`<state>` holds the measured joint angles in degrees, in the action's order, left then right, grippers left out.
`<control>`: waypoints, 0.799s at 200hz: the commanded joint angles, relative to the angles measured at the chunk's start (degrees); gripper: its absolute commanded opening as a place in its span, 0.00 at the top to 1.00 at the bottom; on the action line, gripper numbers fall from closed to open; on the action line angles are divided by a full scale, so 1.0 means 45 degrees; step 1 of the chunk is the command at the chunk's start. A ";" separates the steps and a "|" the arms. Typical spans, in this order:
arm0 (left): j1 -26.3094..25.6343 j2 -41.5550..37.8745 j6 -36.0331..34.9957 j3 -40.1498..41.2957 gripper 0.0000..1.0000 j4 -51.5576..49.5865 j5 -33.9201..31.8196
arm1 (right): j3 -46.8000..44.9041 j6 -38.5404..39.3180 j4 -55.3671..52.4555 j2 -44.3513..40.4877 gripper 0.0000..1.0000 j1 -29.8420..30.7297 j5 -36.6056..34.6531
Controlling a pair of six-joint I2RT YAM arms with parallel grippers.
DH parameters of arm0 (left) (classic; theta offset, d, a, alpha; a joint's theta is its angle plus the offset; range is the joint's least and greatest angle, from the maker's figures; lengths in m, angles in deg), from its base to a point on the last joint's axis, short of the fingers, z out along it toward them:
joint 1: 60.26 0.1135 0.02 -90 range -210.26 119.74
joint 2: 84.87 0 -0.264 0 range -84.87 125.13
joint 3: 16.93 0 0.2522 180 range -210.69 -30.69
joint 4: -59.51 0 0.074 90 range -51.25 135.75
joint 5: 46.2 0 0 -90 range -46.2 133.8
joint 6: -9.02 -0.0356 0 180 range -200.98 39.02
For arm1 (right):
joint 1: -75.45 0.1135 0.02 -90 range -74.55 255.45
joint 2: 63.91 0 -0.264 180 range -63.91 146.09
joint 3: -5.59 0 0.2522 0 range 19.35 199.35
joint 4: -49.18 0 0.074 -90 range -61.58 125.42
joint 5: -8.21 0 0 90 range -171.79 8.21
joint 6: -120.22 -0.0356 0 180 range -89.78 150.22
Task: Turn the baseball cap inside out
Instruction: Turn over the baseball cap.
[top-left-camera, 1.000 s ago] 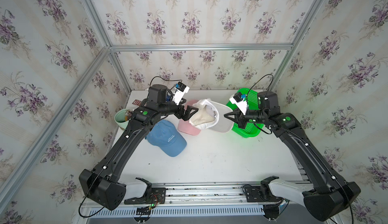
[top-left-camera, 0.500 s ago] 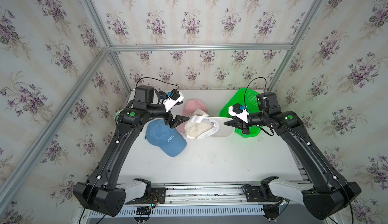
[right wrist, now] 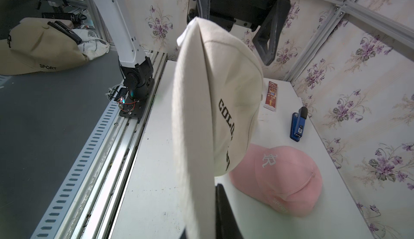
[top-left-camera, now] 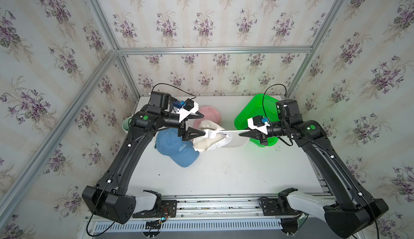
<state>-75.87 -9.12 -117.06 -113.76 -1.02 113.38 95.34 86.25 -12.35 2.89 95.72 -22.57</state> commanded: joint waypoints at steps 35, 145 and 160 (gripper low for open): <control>-0.0620 0.0469 -0.0241 0.0047 0.18 -0.0796 0.0220 | -0.0099 0.0267 0.0425 -0.0031 1.00 0.0004 0.0718; -0.0629 0.0376 0.0812 0.0295 0.81 -0.1333 -0.1723 | -0.0033 -0.2100 0.2127 0.0814 1.00 -0.0209 -0.1108; -0.0626 0.0327 0.1553 0.0406 0.85 -0.0713 -0.2658 | 0.0159 -0.2808 0.2187 0.1150 1.00 -0.0208 -0.1693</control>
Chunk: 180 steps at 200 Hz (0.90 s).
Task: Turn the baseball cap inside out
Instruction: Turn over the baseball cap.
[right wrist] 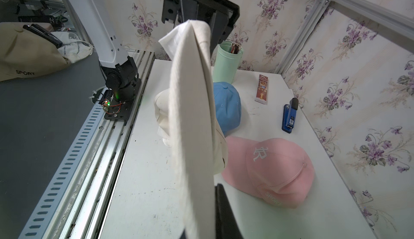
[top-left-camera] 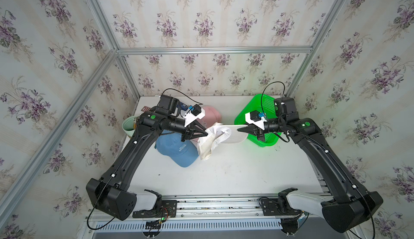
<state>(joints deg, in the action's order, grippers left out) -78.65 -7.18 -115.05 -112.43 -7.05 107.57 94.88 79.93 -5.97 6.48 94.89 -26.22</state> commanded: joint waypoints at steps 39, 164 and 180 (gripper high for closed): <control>-0.0031 -0.0690 0.3386 0.0749 0.96 0.3439 -0.5076 | 0.0244 -0.4124 0.1873 0.0677 1.00 -0.0004 -0.2531; -0.3364 -0.0184 0.7303 0.2409 1.00 1.0011 -2.0368 | -0.0934 -1.2094 0.6237 0.0006 1.00 0.1273 -0.5152; -0.3519 0.0198 0.6606 0.2506 1.00 1.1436 -2.1990 | -0.0890 -1.2507 0.5980 0.0208 1.00 0.1433 -0.5278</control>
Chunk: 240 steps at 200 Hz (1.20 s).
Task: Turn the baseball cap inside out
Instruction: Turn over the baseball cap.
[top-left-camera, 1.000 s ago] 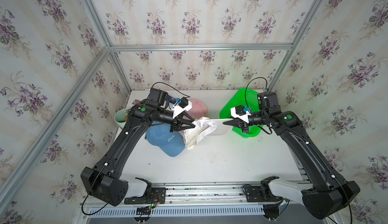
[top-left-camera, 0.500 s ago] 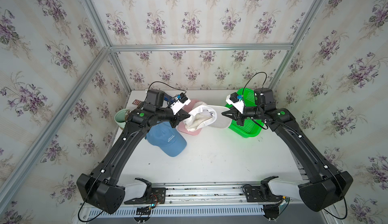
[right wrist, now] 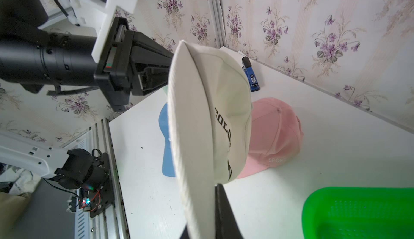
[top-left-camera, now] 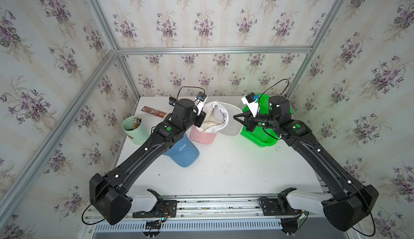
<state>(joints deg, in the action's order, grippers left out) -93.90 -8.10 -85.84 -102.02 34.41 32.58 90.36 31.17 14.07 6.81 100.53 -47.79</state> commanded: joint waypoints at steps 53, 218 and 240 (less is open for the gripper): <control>-0.1170 0.3172 -0.4990 -0.0883 1.00 0.5095 -0.9072 | -0.0067 -0.3570 0.1338 0.0367 1.00 0.0594 -0.2146; 0.1326 0.0534 0.1011 -0.1922 0.52 -0.2874 0.5256 | 0.1130 -0.2679 0.0356 0.0485 1.00 0.0619 -0.2796; 0.1326 0.0767 0.1916 -0.1802 0.52 -0.2132 0.6740 | 0.1206 -0.2760 0.0427 0.0554 1.00 0.0620 -0.2084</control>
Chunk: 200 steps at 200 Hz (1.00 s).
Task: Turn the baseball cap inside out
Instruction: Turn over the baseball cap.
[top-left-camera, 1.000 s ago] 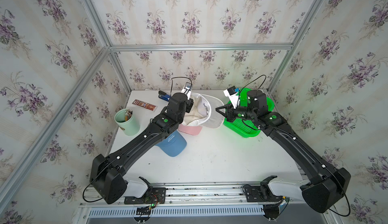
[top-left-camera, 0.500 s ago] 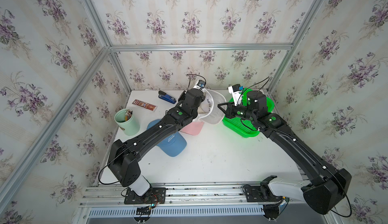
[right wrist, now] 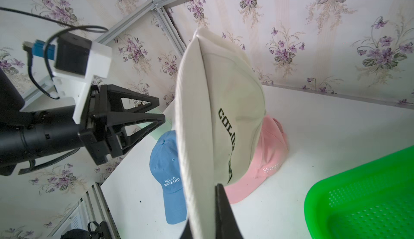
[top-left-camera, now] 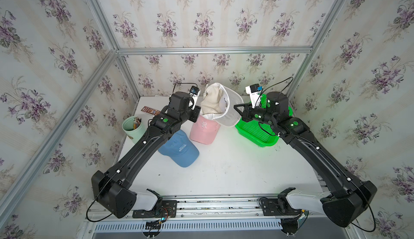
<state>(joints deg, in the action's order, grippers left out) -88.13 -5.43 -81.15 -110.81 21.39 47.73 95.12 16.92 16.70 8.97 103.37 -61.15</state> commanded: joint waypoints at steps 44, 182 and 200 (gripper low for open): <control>-0.0016 0.1423 0.1822 0.0173 0.52 0.2324 0.4120 | 0.0273 -0.0123 0.0358 0.0113 1.00 -0.0013 0.1811; 0.0282 0.2925 0.2952 0.0224 0.46 0.5198 -0.0008 | -0.0548 -0.0804 0.0434 -0.0613 1.00 -0.0003 0.2212; 0.0258 0.2471 0.3361 0.0021 0.46 0.4468 0.1547 | -0.0563 -0.0833 0.0341 -0.0484 1.00 -0.0012 0.0862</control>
<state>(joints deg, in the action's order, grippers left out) -87.17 7.84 -68.82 -109.83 41.54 50.24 92.54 13.68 19.25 6.35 103.30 -51.44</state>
